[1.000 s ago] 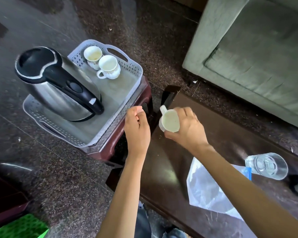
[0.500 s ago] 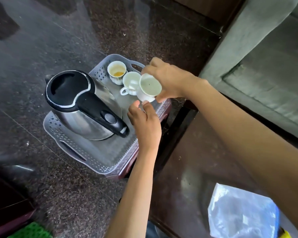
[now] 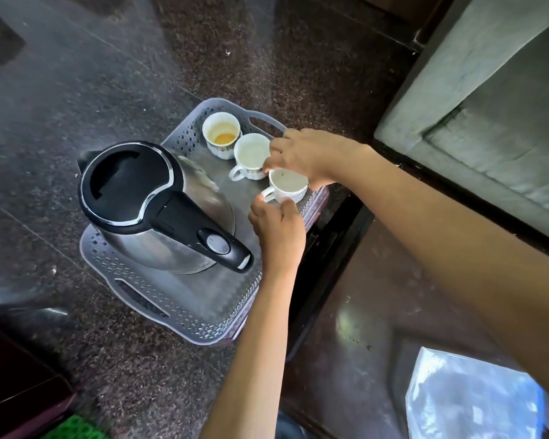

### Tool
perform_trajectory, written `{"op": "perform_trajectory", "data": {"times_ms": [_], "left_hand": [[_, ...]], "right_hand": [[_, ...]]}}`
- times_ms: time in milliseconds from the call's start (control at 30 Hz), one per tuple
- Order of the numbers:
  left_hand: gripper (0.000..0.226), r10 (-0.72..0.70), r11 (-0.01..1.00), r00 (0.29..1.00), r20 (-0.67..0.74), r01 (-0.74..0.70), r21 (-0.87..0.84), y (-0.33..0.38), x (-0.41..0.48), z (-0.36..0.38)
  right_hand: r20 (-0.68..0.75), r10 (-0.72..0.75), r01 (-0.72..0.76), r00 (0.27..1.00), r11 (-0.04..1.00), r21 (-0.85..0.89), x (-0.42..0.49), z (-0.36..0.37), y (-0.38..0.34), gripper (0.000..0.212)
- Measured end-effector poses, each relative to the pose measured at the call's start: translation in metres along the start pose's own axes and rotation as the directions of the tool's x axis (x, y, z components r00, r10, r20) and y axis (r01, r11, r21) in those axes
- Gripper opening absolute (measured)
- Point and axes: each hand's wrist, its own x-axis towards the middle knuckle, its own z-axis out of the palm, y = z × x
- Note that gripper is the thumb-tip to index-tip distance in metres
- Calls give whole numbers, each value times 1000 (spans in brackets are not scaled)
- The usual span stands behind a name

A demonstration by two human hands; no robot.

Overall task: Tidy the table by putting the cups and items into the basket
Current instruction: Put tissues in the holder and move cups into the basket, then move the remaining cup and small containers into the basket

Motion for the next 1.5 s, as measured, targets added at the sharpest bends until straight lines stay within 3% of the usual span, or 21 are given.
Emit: {"op": "perform_trajectory", "data": {"times_ms": [233,333,467,600,767,867,1100,1300,1500], "left_hand": [[43,4,1000,1000,-20,-4,8,2,1,3],[40,22,999,1000,-16,-21,26,0,1,2],[43,49,998,998,-40,-48,33,1,-3,1],[45,165,986,984,-62,-166,-10,5,-26,4],[36,326,945,943,-69,-326,3,4,-76,20],[31,348,937,937,-3,-348,17,-9,-112,37],[29,293,943,920,259,-323,79,-61,-209,89],[27,242,903,866,438,-366,224,-109,-285,137],[26,190,846,807,559,-424,325,-152,-338,177]], "right_hand": [[-113,-30,22,993,997,-72,-6,6,5,80],[-167,10,-10,986,1000,-4,-13,11,3,83],[-268,190,-143,945,972,186,-30,13,-3,83],[-378,451,-292,809,865,407,-67,14,-15,74],[-461,663,-303,590,711,635,-133,38,-49,62],[-432,768,-308,474,604,735,-178,67,-77,55],[-205,921,-427,330,340,838,-295,158,-160,48],[57,969,-536,242,85,840,-382,233,-221,48],[219,953,-610,207,-50,791,-450,288,-263,47]]}}
